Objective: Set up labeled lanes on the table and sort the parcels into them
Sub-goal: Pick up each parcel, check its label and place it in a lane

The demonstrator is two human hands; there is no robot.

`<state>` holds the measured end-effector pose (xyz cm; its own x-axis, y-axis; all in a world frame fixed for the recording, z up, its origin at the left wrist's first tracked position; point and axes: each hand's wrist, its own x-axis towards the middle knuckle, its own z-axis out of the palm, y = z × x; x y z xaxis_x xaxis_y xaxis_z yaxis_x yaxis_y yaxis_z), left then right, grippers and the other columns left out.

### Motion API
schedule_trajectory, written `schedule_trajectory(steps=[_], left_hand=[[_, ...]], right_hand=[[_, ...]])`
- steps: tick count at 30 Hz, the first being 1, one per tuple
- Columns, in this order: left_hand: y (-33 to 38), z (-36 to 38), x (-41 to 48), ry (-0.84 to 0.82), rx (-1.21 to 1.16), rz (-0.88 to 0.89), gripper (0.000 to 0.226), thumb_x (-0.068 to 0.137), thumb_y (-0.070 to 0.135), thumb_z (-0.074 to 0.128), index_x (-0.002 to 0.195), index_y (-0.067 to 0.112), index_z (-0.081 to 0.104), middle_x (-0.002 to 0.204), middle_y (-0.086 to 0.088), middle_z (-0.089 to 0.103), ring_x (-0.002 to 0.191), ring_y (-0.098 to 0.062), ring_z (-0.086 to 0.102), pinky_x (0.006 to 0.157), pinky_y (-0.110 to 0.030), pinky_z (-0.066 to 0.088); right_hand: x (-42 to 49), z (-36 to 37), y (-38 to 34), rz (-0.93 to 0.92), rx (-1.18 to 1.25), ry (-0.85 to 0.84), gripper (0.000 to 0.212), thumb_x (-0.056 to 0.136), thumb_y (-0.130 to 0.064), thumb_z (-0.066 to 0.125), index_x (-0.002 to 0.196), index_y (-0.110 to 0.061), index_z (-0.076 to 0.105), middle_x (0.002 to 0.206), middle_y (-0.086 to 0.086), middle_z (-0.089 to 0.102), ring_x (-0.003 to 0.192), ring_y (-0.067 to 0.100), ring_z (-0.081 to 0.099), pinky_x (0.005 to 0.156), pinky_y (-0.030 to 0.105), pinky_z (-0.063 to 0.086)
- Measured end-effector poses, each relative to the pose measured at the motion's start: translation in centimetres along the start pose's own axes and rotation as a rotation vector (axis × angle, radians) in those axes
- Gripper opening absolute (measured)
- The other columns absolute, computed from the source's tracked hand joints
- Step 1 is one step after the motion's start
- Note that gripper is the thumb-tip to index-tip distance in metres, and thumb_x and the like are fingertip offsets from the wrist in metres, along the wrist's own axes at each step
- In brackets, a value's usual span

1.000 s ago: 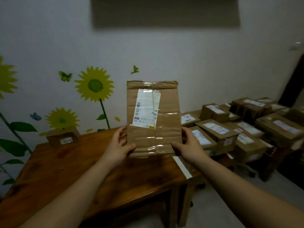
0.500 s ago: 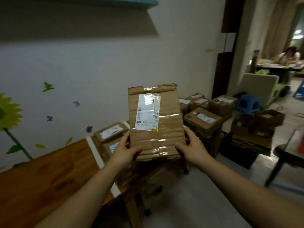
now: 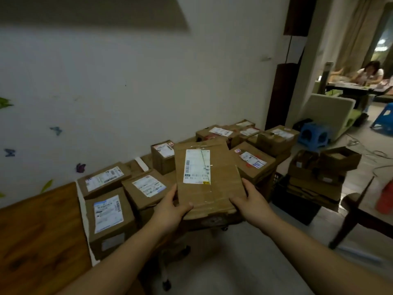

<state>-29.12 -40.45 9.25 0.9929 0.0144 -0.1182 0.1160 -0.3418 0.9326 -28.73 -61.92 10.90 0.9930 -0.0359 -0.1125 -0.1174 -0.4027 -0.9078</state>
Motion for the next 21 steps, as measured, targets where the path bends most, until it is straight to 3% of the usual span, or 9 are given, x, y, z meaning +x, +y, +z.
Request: schedule_trajectory(steps=[2, 5, 10, 13, 17, 21], left_hand=[[-0.1, 0.2, 2.4, 0.007, 0.033, -0.003, 0.063, 0.089, 0.024, 0.063, 0.143, 0.03, 0.032, 0.131, 0.01, 0.054, 0.113, -0.008, 0.051, 0.1, -0.031, 0.043], [0.4, 0.7, 5.5, 0.003, 0.03, -0.018, 0.056, 0.091, 0.021, 0.059, 0.14, 0.03, 0.033, 0.117, 0.015, 0.053, 0.106, -0.005, 0.052, 0.091, -0.023, 0.044], [0.9, 1.9, 9.0, 0.079, 0.105, -0.07, 0.054, 0.09, 0.025, 0.06, 0.138, 0.03, 0.037, 0.134, 0.004, 0.051, 0.117, -0.014, 0.054, 0.102, -0.039, 0.046], [0.9, 3.0, 10.4, 0.117, 0.146, -0.111, 0.053, 0.09, 0.024, 0.059, 0.138, 0.028, 0.037, 0.135, 0.002, 0.051, 0.12, -0.015, 0.052, 0.104, -0.04, 0.043], [1.4, 5.3, 11.8, 0.225, 0.219, -0.216, 0.058, 0.093, 0.02, 0.056, 0.144, 0.021, 0.029, 0.139, 0.002, 0.044, 0.127, -0.019, 0.045, 0.105, -0.032, 0.038], [1.7, 7.2, 12.4, 0.314, 0.314, -0.32, 0.055, 0.095, 0.022, 0.052, 0.145, 0.023, 0.03, 0.142, -0.001, 0.042, 0.126, -0.019, 0.045, 0.102, -0.034, 0.041]], right_hand=[[2.9, 0.1, -0.2, -0.006, -0.03, -0.024, 0.061, 0.094, -0.028, 0.057, 0.147, -0.027, 0.028, 0.139, -0.004, 0.046, 0.129, 0.02, 0.044, 0.103, 0.036, 0.037], [6.8, -0.2, -0.5, -0.019, -0.051, -0.064, 0.06, 0.094, -0.029, 0.057, 0.147, -0.027, 0.028, 0.135, -0.005, 0.047, 0.128, 0.019, 0.044, 0.102, 0.033, 0.036], [12.3, -0.8, 0.2, -0.022, -0.071, -0.156, 0.058, 0.096, -0.029, 0.055, 0.147, -0.025, 0.028, 0.127, -0.01, 0.048, 0.128, 0.018, 0.044, 0.101, 0.029, 0.034], [15.3, -1.2, 0.9, -0.033, -0.112, -0.238, 0.063, 0.095, -0.033, 0.055, 0.149, -0.026, 0.023, 0.142, -0.004, 0.045, 0.13, 0.019, 0.044, 0.107, 0.035, 0.035], [19.2, -1.6, 2.5, -0.084, -0.152, -0.383, 0.063, 0.096, -0.034, 0.054, 0.149, -0.029, 0.021, 0.145, -0.006, 0.042, 0.13, 0.018, 0.044, 0.106, 0.033, 0.036], [21.7, -1.8, 3.8, -0.117, -0.165, -0.525, 0.059, 0.097, -0.03, 0.053, 0.149, -0.027, 0.024, 0.129, -0.01, 0.045, 0.129, 0.016, 0.044, 0.102, 0.026, 0.035]])
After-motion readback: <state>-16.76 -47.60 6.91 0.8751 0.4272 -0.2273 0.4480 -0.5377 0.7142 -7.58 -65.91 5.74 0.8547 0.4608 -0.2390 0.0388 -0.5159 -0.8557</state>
